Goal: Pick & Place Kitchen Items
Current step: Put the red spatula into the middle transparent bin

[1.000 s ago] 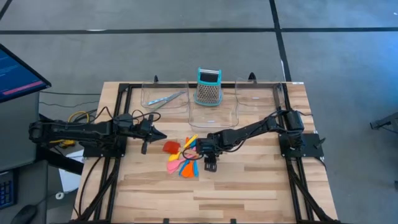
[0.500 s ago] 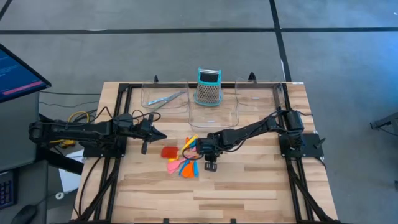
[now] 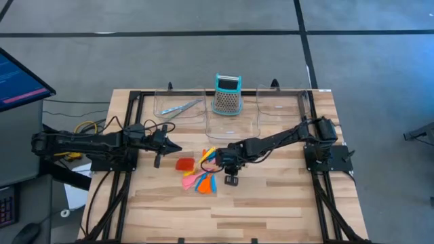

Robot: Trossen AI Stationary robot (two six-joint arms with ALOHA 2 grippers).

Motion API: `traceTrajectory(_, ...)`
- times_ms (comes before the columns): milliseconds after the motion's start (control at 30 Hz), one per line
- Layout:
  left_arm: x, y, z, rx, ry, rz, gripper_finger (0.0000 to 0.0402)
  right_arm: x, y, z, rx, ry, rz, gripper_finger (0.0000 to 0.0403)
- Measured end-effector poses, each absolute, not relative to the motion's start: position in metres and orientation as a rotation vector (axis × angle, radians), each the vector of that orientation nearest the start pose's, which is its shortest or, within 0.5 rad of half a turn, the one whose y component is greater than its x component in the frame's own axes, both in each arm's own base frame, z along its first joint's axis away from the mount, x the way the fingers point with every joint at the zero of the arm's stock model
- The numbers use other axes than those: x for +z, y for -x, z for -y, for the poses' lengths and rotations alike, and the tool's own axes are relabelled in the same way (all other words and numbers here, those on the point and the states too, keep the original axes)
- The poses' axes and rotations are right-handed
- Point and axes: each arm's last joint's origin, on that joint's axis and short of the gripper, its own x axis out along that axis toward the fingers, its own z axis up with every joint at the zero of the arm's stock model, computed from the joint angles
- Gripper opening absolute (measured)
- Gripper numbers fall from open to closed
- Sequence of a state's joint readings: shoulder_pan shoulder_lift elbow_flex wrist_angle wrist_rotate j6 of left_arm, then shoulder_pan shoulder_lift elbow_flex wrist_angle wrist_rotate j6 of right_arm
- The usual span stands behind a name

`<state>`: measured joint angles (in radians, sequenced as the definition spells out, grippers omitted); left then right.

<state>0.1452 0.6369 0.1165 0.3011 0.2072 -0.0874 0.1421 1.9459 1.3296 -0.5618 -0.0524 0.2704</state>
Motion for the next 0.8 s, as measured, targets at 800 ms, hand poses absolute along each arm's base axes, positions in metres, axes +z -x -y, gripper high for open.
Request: traceTrajectory(800,0.171,-0.144,-0.015,-0.053,0.121,-0.204,0.0003,0.287,-0.273,-0.043,-0.486,-0.139,-1.236,0.005)
